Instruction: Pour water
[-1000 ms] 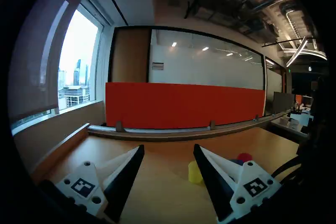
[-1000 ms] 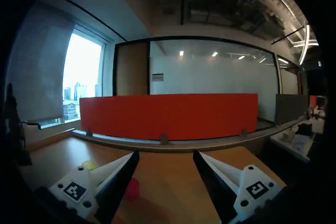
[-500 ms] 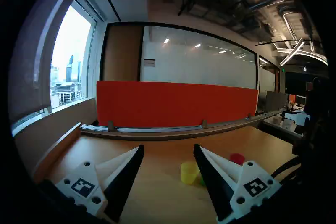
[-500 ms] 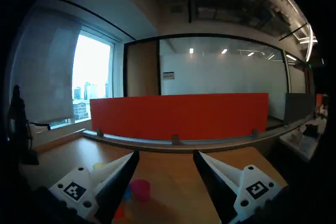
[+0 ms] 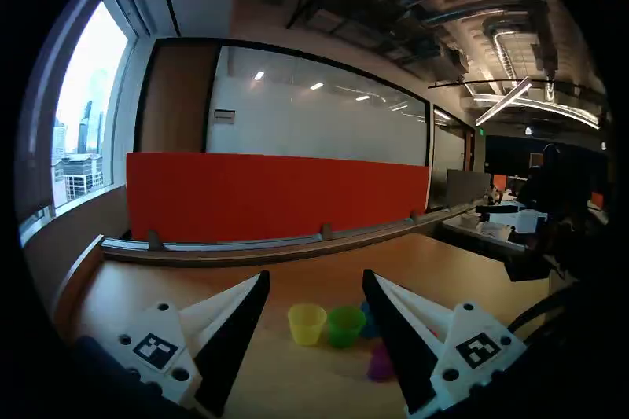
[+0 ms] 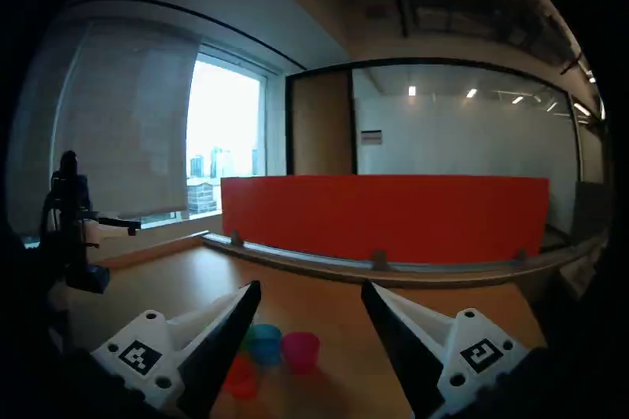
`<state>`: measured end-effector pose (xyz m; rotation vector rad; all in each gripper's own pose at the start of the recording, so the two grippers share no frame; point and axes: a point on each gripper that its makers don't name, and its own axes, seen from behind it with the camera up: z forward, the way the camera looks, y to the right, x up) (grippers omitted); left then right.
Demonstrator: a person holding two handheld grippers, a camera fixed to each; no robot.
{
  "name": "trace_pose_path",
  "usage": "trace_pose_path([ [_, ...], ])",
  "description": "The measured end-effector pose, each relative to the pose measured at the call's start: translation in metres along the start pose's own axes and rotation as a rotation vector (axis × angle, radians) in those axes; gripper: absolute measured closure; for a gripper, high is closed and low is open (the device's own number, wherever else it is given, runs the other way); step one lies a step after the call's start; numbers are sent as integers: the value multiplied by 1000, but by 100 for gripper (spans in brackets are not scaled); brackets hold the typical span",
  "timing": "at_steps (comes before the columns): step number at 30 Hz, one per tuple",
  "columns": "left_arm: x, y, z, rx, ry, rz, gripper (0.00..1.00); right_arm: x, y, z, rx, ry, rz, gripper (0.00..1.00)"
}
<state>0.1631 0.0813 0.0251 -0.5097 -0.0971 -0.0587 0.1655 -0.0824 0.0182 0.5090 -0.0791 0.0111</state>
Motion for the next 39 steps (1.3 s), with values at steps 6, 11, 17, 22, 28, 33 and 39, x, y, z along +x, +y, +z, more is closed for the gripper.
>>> trace_pose_path([
  [6, 1, 4, 4, -40, 0, 3, 13, 5, -12, 1, 70, -1, 28, 1],
  [11, -2, 7, 6, -67, -19, 37, 13, 1, -14, 1, 91, -23, 0, 1],
  [17, -9, 13, 11, -108, -49, 48, 13, -13, -14, 1, 108, -81, -32, 1],
  [22, -16, 15, 15, -135, -82, 70, 13, -23, -14, 0, 127, -133, -60, 1],
  [28, -26, 19, 20, -169, -123, 97, 13, -31, -12, -2, 144, -179, -108, 1],
  [33, -33, 25, 24, -199, -151, 107, 13, -37, -11, -2, 155, -212, -149, 1],
  [39, -40, 27, 28, -225, -169, 124, 13, -43, -11, -2, 168, -243, -169, 1],
])
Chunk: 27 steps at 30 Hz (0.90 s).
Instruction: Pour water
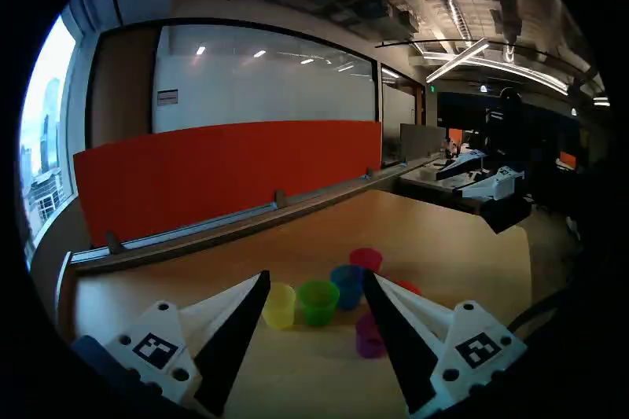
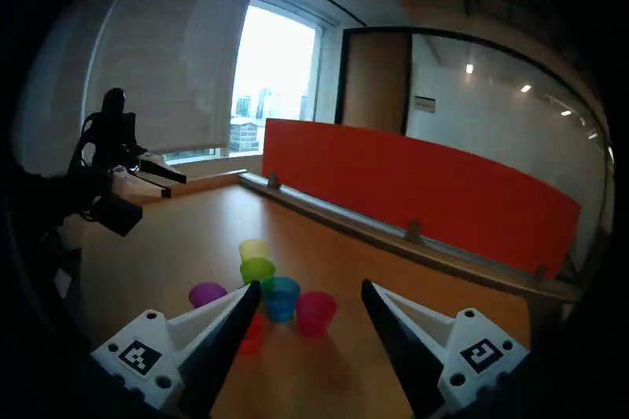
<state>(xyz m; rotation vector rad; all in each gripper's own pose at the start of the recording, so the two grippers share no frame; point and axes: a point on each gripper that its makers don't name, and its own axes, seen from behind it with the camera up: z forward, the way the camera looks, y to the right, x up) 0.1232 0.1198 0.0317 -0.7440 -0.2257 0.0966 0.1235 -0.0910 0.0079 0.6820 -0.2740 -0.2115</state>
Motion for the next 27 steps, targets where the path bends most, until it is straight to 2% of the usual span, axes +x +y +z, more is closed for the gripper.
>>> trace_pose_path([
  [6, -10, 0, 8, -21, -33, 8, 13, -9, 0, 4, 19, -35, -24, 1],
  [15, -31, -7, 20, -34, -85, 10, 13, -25, -3, 16, 53, -85, -55, 1],
  [27, -66, -14, 38, -62, -160, 8, 13, -54, -1, 36, 89, -158, -41, 1],
])
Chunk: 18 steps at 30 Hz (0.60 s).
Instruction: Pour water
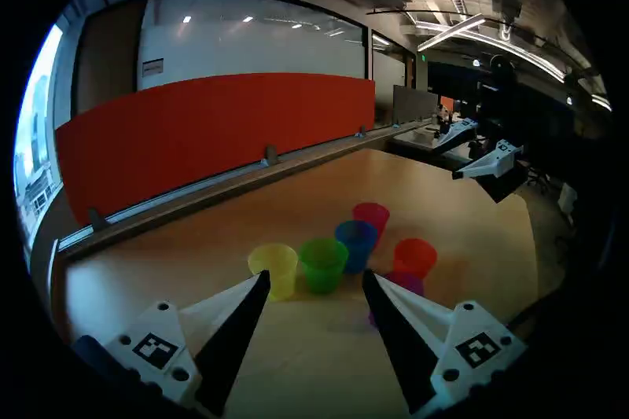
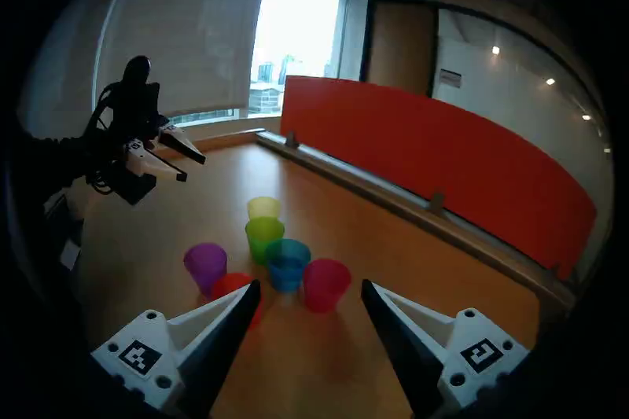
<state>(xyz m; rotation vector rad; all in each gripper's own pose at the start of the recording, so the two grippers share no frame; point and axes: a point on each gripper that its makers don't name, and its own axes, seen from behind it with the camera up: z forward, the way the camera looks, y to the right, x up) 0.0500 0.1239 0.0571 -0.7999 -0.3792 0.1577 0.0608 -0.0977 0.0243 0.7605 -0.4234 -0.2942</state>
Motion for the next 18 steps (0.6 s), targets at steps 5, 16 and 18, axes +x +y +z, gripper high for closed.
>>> trace_pose_path([
  [5, -12, -4, 10, -8, -28, -9, 13, -11, 4, 10, 9, -24, 6, 1],
  [16, -34, -5, 33, -38, -72, -18, 13, -34, 7, 31, 37, -65, 23, 0],
  [18, -38, -5, 37, -42, -80, -15, 13, -38, 7, 34, 41, -71, 26, 0],
])
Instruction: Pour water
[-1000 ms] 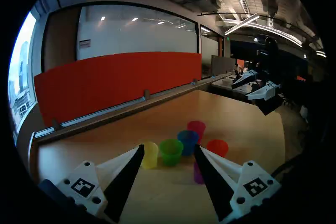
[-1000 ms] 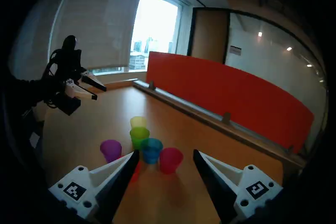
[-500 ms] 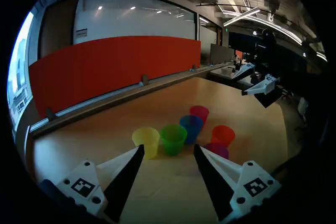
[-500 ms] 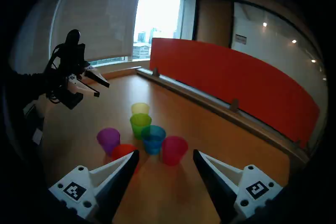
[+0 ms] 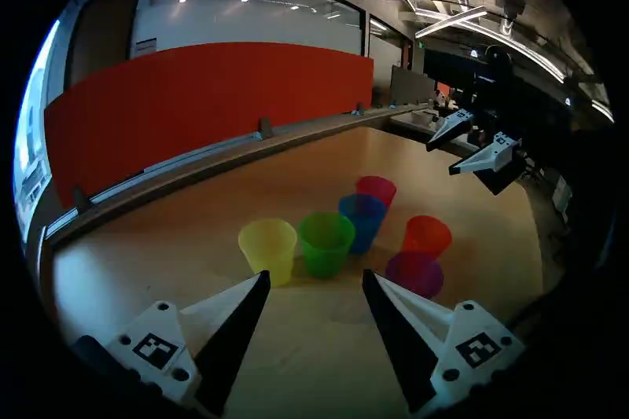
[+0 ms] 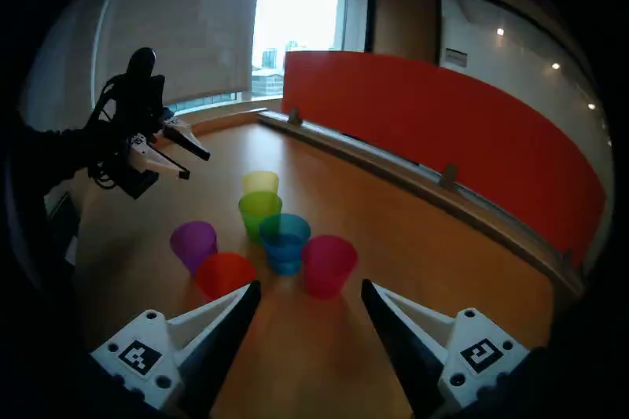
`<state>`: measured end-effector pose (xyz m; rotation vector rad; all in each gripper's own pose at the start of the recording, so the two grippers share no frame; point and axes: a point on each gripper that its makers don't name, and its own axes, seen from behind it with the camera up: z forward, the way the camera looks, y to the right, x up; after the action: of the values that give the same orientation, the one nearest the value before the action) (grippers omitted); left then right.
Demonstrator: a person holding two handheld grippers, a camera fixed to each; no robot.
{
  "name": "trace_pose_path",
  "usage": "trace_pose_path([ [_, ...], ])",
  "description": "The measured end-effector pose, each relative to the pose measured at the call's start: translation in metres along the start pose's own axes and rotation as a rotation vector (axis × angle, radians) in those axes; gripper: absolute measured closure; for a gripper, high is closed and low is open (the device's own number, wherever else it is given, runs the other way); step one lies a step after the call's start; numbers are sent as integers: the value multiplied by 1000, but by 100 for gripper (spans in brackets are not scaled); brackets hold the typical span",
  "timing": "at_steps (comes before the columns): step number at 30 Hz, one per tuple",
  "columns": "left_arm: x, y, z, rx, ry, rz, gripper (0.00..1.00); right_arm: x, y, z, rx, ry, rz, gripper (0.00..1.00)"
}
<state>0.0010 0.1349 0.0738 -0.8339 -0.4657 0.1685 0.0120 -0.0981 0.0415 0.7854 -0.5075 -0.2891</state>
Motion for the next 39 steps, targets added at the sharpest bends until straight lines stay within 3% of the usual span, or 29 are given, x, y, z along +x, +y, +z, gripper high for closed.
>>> trace_pose_path([
  [15, -15, -5, 14, -20, -57, 15, 13, -14, -1, 22, 28, -42, 4, 1],
  [39, -27, -1, 48, -86, -139, 58, 13, -31, -12, 67, 99, -104, 3, 1],
])
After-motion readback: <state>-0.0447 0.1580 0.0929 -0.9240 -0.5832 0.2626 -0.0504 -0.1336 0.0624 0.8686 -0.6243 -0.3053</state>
